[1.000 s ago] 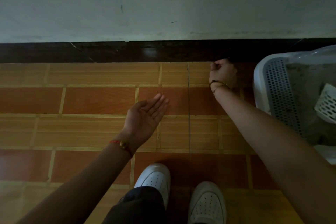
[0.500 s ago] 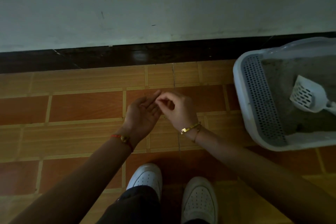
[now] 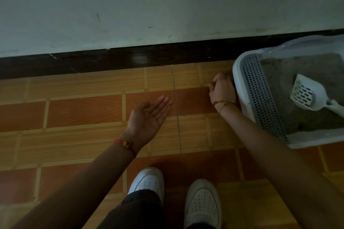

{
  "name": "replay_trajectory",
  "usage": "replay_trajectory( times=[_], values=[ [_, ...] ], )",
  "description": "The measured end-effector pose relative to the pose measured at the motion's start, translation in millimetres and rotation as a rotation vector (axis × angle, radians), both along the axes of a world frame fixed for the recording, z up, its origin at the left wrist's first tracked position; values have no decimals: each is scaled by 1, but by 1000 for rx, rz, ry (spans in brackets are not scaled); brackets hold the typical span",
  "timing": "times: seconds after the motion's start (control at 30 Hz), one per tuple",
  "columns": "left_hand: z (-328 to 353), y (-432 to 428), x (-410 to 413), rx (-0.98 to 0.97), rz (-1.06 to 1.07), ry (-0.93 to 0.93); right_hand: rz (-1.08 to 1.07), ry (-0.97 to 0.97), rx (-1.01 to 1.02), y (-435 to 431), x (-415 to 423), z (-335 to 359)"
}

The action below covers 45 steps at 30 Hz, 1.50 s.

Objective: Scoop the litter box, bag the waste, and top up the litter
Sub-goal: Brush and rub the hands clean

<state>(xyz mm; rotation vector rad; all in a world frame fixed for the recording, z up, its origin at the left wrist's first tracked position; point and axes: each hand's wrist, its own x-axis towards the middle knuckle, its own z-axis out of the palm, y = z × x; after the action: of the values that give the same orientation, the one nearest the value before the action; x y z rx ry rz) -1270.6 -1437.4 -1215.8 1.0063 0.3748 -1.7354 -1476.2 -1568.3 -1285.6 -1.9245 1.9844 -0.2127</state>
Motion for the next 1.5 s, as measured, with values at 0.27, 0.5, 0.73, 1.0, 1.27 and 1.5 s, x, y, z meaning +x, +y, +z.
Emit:
replay_trajectory(
  times=[0.27,0.5,0.73,1.0,1.27,1.5],
  values=[
    [-4,5,10,18,48,1,153,75,-78,-2,3,-5],
    [-5,5,10,23,50,1,321,162,-129,1,3,-9],
    [-8,5,10,29,42,-19,424,-32,-75,24,22,19],
    [-10,6,11,37,28,-43,694,-490,-19,73,72,38],
    [-8,11,25,27,74,-37,612,-296,29,65,58,14],
    [-14,18,34,14,95,-36,673,-184,74,82,77,2]
  ],
)
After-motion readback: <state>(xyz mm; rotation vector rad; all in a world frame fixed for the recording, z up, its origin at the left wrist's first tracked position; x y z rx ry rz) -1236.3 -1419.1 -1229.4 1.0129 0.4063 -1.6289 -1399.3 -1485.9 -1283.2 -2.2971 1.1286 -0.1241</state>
